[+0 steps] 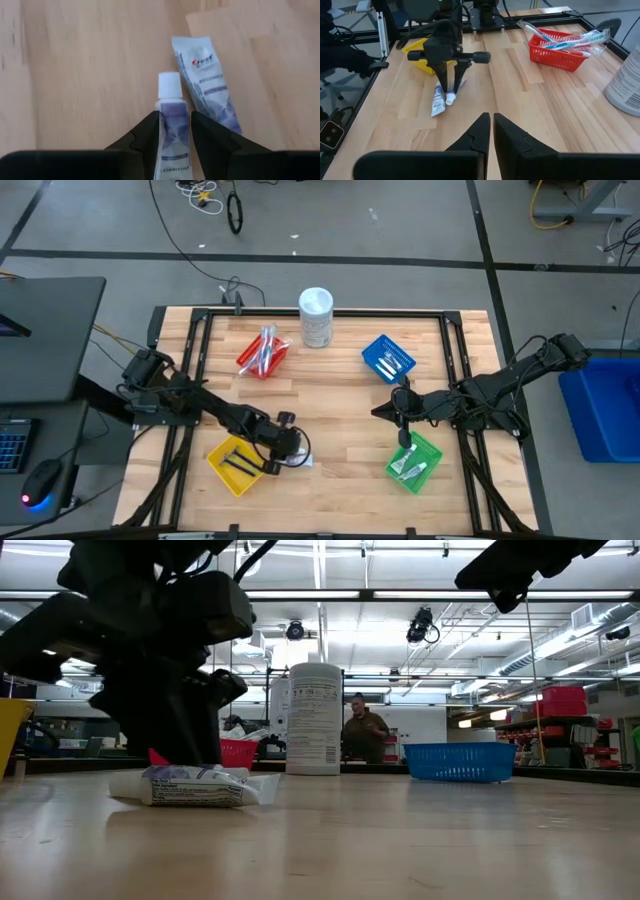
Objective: Pick & Place Travel size toiletries
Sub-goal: Put the white toothpaste into the green basket
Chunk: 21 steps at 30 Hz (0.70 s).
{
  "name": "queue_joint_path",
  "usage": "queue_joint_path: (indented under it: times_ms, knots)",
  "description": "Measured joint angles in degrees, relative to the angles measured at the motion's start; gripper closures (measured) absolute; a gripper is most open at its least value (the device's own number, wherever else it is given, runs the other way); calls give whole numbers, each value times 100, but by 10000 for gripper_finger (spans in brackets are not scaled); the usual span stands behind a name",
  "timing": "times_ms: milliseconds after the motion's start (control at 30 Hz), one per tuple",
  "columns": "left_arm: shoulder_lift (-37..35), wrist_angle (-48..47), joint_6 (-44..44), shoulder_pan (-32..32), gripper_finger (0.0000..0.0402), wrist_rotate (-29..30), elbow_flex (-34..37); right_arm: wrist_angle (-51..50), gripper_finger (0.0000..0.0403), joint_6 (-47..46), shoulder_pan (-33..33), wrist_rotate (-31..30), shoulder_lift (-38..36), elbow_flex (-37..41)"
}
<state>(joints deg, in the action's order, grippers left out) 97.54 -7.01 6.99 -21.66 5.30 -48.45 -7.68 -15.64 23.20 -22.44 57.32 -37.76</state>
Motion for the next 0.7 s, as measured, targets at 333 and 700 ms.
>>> queue_joint_path:
  times_ms: [333,700]
  knots:
    - [0,-7,-15,82,298,9,-52,0,374,0,0,0,0,0]
    - [0,-4,96,82,290,10,-52,0,374,2,0,2,0,0]
